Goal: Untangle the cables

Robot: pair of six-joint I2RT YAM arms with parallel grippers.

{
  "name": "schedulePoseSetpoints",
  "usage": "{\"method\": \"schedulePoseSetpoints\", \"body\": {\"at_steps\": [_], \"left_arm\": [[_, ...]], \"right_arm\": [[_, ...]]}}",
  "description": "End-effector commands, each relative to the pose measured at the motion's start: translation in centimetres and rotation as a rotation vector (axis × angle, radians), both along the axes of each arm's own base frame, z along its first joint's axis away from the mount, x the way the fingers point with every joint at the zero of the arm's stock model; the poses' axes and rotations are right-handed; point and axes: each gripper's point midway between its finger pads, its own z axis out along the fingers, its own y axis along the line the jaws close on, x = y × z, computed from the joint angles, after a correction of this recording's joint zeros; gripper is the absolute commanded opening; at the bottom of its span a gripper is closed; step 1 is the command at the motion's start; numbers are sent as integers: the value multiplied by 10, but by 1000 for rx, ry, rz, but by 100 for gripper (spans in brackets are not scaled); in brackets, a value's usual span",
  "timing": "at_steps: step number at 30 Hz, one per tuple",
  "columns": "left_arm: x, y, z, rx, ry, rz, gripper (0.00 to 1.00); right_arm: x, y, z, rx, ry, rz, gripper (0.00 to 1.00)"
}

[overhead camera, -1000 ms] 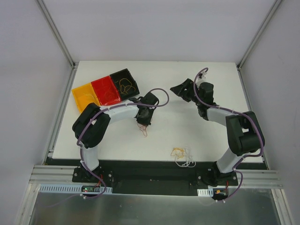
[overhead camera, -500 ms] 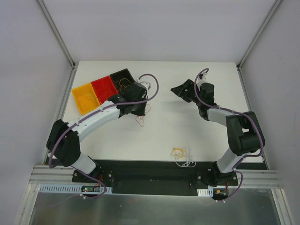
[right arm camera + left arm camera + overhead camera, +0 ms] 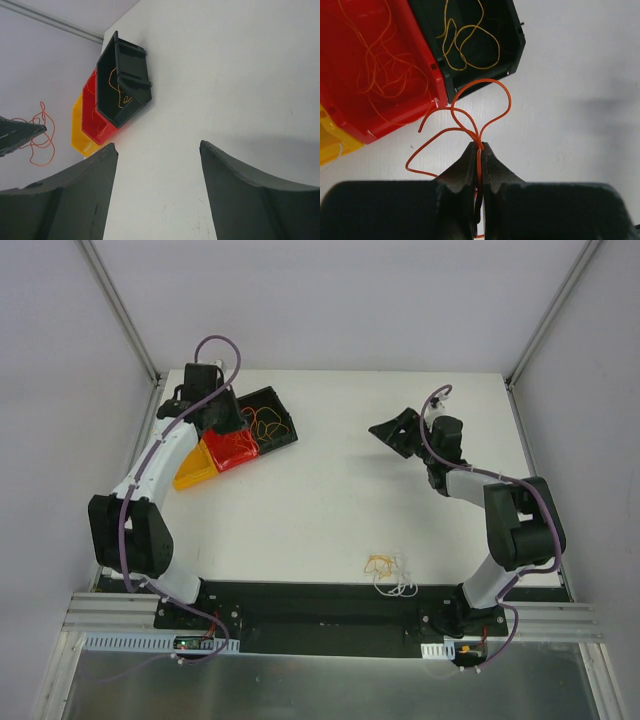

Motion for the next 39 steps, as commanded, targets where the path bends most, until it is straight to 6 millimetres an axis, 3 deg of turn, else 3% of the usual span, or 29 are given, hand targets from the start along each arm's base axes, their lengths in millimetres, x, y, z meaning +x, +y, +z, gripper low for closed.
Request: {"method": "schedulePoseSetpoints", "body": {"at_steps": [1,4,10,16,18,19,20,23,25,28,31,35,39], "left_arm": [[17,14,2,-23,33,53,0],[37,33,-7,18,41,109,0],[63,69,-48,53,126,211,0],[94,73,-88,81,199,204,1],[97,78,-93,100,203,222,11],[99,79,-93,104,199,222,24],[101,88,-89,102,191,238,31],[97,93,-63,119,137,252,51],[89,94,-37,119,87,258,57],[71,85,-3,77,15,244,66],[51,75,17,39,-49,211,70],[27,30,14,15,-101,70,71],[10,-33,3,24,-117,-162,69]], "right_arm": [[10,-1,17,36,-55,10,70],[12,-5,18,45,-55,2,70],[15,-9,16,61,-45,0,69],[18,-11,16,80,-42,1,69],[18,-11,14,76,-42,3,69],[17,-13,14,76,-40,0,69],[17,-12,14,75,-41,2,69],[16,-12,13,70,-43,1,69],[16,-13,13,68,-43,2,69],[13,-13,8,59,-37,-1,68],[8,-9,6,32,-42,8,68],[-3,6,-1,-53,-39,36,68],[-18,39,-9,-155,-35,97,68]]}}
